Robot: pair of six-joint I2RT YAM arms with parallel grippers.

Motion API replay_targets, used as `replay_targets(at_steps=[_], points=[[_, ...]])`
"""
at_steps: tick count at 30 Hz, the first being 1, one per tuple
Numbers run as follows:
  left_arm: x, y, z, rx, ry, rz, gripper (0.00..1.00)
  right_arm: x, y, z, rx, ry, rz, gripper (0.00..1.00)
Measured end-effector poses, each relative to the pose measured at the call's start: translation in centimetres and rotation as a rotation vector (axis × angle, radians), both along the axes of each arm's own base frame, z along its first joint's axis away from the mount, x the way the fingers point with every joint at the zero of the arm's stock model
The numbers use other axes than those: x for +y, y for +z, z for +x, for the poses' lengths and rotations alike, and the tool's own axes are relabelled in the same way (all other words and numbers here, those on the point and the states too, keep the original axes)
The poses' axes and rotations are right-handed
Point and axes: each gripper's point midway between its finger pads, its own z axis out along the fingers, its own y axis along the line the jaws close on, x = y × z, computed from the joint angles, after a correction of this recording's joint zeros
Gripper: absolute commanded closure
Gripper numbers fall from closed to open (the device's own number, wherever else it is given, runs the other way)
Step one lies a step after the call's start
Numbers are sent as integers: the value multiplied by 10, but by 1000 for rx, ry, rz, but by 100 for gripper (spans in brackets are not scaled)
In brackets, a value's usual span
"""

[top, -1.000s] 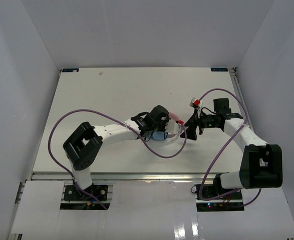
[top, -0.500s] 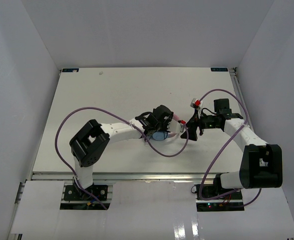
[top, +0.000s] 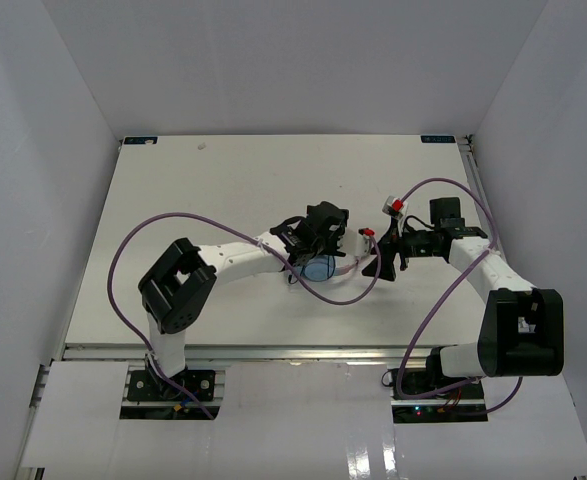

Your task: Wrap the headphones

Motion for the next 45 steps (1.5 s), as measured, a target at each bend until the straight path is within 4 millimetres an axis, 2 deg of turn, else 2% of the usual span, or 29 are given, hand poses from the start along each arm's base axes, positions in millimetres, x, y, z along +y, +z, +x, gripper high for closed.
replay_targets(at_steps=[7, 15, 19, 26, 31, 34, 40, 45], points=[[11, -2, 5, 12, 30, 15, 25, 0, 0, 0, 0, 0, 1, 10], [17, 12, 16, -1, 60, 6, 24, -1, 0, 0, 0, -1, 2, 10], [23, 11, 14, 31, 66, 17, 24, -2, 0, -1, 1, -1, 2, 10], [44, -4, 4, 143, 81, 49, 24, -3, 0, -2, 11, -1, 7, 10], [68, -13, 8, 205, 141, 61, 24, -2, 0, -3, 15, 4, 15, 10], [80, -9, 14, 238, 181, 48, 24, -1, 0, -3, 19, 6, 18, 10], [74, 21, 33, 277, 215, -113, 24, -2, -2, -3, 25, 5, 18, 10], [62, 26, 28, 347, 207, -205, 24, -3, -2, -3, 26, 0, 18, 10]])
